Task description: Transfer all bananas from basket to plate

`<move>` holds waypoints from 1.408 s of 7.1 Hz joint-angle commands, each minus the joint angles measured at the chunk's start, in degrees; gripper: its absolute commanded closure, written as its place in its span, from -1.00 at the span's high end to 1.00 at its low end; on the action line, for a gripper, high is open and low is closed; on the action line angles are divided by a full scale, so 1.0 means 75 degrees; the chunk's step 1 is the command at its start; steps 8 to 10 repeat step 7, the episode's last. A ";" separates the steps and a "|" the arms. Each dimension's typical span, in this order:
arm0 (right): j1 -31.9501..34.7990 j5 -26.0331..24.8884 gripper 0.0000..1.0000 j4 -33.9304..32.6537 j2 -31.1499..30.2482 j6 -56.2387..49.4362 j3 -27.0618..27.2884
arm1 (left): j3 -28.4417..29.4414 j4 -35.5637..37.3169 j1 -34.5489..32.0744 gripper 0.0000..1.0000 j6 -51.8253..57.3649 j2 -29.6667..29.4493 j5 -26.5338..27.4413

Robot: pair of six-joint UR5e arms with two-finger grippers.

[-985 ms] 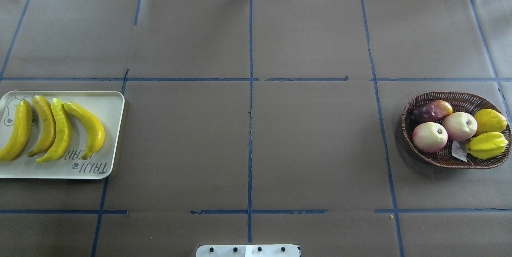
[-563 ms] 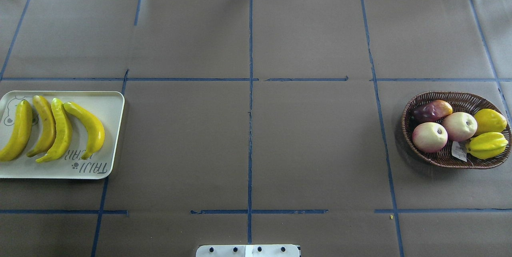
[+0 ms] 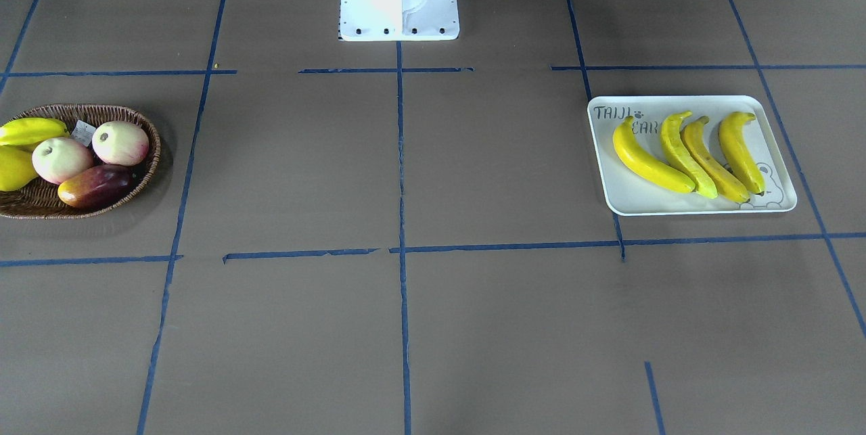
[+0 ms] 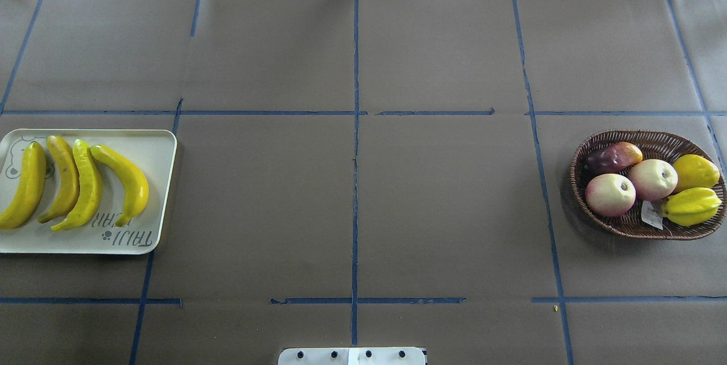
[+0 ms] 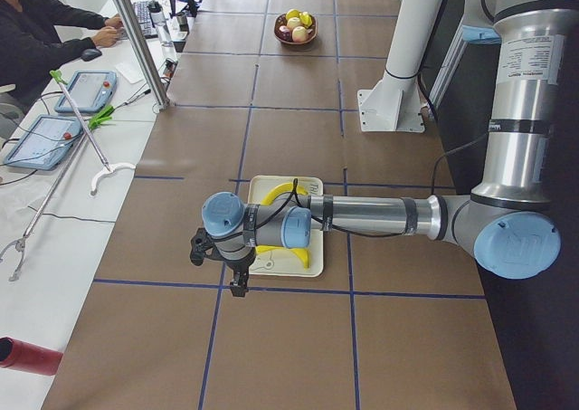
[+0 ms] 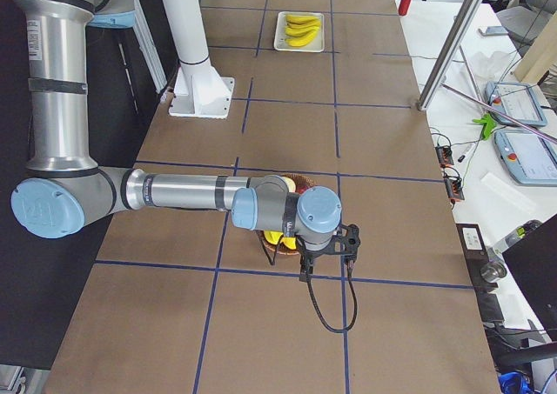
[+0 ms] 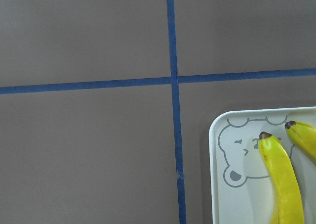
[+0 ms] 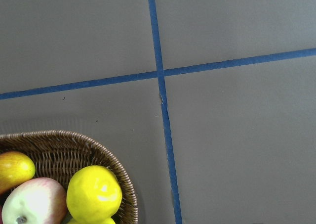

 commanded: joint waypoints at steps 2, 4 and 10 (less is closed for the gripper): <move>0.0000 -0.0011 0.99 0.0000 -0.0005 -0.0003 0.0000 | -0.0047 0.0012 -0.0621 1.00 0.0047 -0.0016 0.0000; 0.0000 -0.0011 0.99 0.0000 -0.0005 -0.0003 0.0000 | -0.0036 0.0023 -0.0697 1.00 0.0258 -0.0016 0.0000; 0.0000 -0.0023 0.99 0.0012 -0.0005 -0.0003 0.0000 | -0.0013 0.0023 -0.0697 1.00 0.0246 -0.0004 0.0000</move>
